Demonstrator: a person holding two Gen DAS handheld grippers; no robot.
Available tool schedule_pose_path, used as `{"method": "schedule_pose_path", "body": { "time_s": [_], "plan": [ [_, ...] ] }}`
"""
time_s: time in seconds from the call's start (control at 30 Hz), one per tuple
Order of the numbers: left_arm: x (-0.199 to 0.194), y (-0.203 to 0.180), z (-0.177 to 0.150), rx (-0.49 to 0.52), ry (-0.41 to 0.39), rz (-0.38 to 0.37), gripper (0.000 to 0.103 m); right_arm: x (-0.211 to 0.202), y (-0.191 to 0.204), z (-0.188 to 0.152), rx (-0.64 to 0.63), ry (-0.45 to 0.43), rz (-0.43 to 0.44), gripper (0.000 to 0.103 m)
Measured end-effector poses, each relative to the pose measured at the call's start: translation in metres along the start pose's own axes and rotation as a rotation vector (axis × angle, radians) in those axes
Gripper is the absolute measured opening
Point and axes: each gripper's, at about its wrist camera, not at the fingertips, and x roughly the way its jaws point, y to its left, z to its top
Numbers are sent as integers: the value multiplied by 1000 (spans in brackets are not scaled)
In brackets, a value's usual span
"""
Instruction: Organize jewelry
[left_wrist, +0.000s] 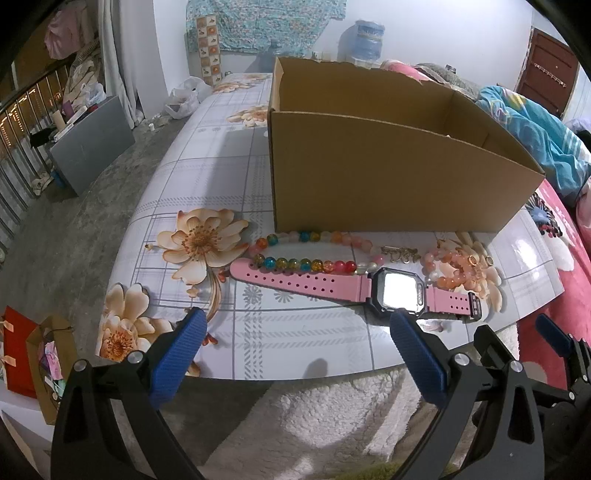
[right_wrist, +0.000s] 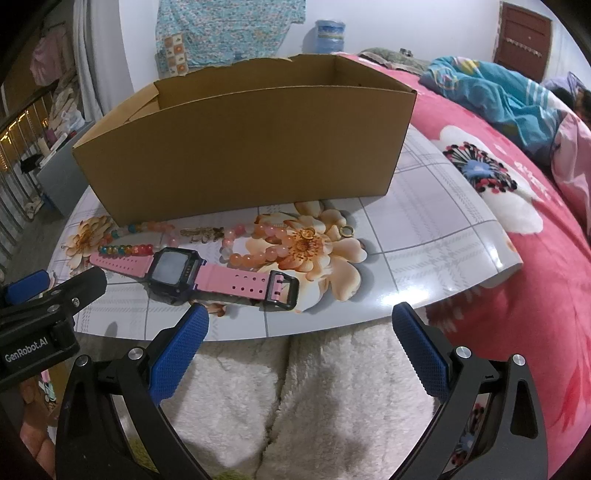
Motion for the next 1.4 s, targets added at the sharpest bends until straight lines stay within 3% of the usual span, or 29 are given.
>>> {"method": "schedule_pose_path", "body": {
  "time_s": [1.4],
  "plan": [
    [-1, -2, 3, -5, -4, -6, 97, 4, -1, -2, -1, 4, 3, 95]
  ]
}}
